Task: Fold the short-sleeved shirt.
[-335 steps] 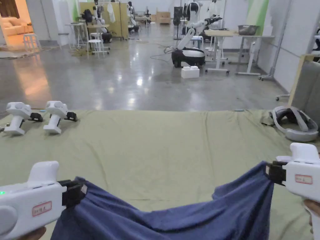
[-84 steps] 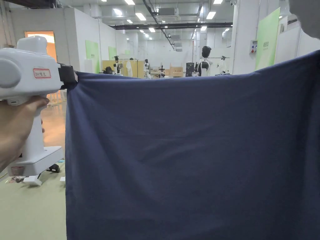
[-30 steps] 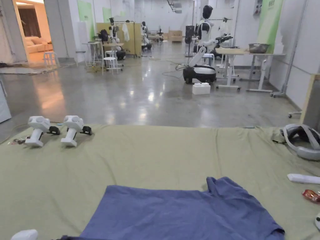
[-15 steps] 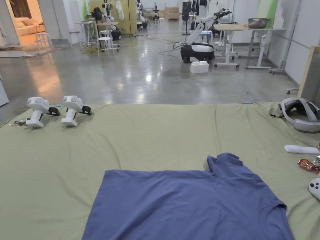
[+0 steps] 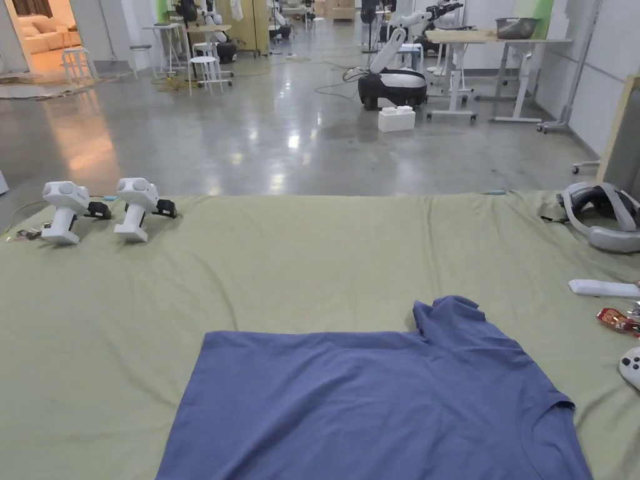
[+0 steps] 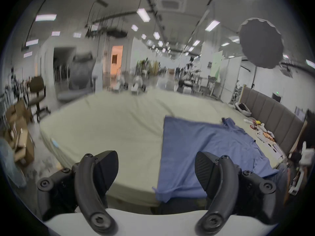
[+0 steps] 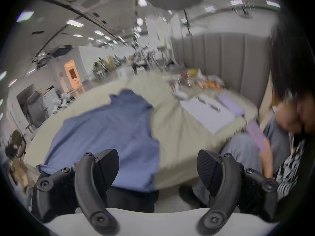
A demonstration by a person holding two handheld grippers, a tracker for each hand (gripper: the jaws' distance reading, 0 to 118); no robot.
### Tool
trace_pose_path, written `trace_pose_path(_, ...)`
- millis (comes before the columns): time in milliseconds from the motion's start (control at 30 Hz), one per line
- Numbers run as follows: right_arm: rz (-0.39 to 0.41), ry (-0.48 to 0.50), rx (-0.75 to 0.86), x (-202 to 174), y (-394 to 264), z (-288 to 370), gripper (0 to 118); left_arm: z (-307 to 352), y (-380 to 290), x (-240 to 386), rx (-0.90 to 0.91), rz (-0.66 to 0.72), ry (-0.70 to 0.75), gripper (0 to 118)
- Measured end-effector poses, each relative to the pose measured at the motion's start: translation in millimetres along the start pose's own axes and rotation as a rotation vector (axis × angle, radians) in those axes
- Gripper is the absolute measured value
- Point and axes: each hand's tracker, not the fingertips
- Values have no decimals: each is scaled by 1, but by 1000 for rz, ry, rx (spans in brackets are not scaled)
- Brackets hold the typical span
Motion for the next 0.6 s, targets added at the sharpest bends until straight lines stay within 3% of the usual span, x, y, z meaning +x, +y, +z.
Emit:
trace_pose_path(133,4,122,163,-49,42,29,99,31,36,36,153,-69,-50,99)
trace_pose_path(200,-1,154,215,-74,63,38,88,40,52,53,197,-106,-55,91)
trace_pose_path(300,21,171,233,-95,78,41,25,43,66,70,214,-148,-130,50)
trace_pose_path(333,32,187,232,-98,81,40,17,44,69,75,215,-158,-129,11)
trace_pose_path(367,38,191,235,-103,83,40,16,46,70,82,232,-181,-113,2)
trace_pose_path(433,78,225,208,-111,85,40,6,48,72,85,252,-187,-117,1)
trace_pose_path(533,169,184,222,-122,84,39,6,49,74,89,242,-181,-129,1)
trace_pose_path(600,166,185,218,-123,83,37,5,47,73,87,239,-189,-128,1)
